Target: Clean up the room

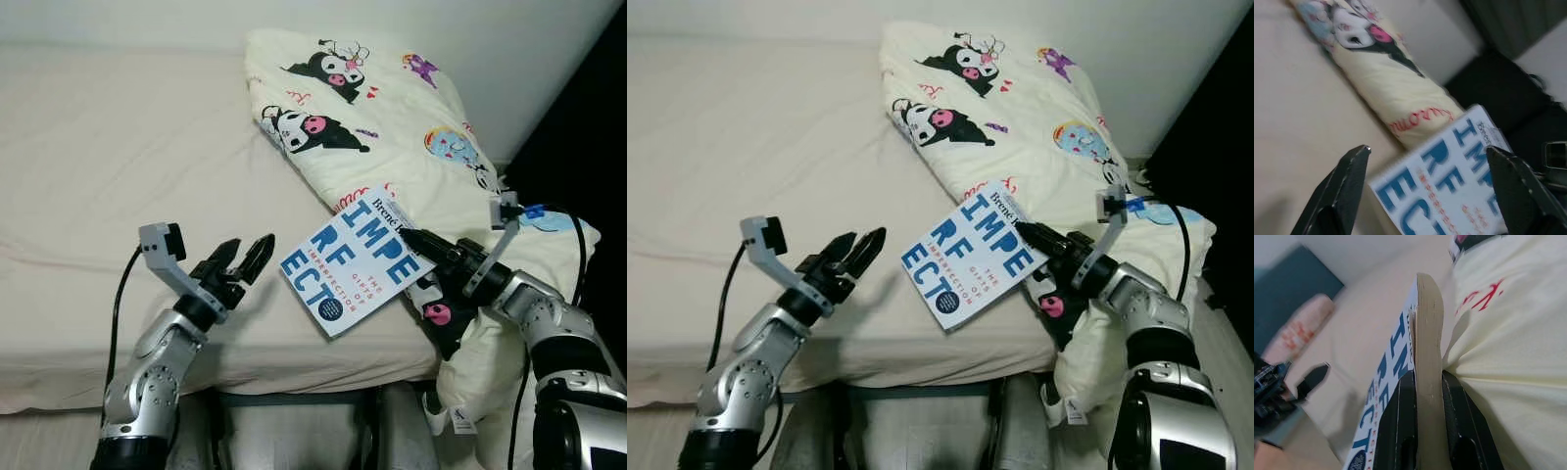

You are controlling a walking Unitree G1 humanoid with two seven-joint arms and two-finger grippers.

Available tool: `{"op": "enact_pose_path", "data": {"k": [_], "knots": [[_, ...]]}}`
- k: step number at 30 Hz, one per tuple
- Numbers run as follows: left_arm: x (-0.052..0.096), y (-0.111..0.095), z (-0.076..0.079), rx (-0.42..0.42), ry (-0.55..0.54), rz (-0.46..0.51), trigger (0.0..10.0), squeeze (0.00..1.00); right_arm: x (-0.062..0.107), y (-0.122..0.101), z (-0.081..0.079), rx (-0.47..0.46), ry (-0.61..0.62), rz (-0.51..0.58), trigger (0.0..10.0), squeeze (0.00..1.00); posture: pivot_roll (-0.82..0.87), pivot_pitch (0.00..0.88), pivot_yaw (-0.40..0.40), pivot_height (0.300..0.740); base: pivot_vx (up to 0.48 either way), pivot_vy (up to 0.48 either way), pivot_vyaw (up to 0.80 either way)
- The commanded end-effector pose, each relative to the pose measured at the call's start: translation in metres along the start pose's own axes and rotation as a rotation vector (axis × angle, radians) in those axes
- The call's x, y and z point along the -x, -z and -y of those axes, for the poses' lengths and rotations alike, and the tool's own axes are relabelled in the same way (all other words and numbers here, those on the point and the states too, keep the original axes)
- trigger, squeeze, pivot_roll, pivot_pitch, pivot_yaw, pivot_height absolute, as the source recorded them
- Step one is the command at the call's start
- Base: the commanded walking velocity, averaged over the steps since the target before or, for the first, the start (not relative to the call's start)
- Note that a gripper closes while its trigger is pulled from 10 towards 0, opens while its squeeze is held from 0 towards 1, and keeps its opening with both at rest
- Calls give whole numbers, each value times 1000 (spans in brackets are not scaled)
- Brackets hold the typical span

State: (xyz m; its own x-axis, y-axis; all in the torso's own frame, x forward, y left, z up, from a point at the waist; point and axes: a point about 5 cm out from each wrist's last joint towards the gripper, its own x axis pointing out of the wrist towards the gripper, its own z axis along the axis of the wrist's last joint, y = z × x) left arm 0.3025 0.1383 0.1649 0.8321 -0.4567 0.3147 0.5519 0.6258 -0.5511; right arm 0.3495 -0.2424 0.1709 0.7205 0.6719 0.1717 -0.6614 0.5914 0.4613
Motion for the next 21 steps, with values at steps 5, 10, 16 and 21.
{"op": "enact_pose_path", "data": {"k": [5, 10, 16, 21], "knots": [[9, 15, 2, 234, 96, -30, 10000, 0, 15, -22, -4, -5, -58, 157, 0, 0, 18, 129, -55, 530, 0, 0, 0], [22, 48, -12, 318, 106, -161, 10000, 0, 34, -37, -14, -36, -132, 279, 0, 0, 0, 137, -47, 530, 0, 0, 0], [19, 65, -15, 321, 75, -196, 10000, 0, 37, -36, -22, -56, -191, 264, 0, 0, -9, 144, -46, 530, 0, 0, 0], [9, 81, -8, 350, 76, -214, 10000, 0, 35, -27, -27, -73, -225, 205, 0, 0, -14, 151, -48, 530, 0, 0, 0]]}}
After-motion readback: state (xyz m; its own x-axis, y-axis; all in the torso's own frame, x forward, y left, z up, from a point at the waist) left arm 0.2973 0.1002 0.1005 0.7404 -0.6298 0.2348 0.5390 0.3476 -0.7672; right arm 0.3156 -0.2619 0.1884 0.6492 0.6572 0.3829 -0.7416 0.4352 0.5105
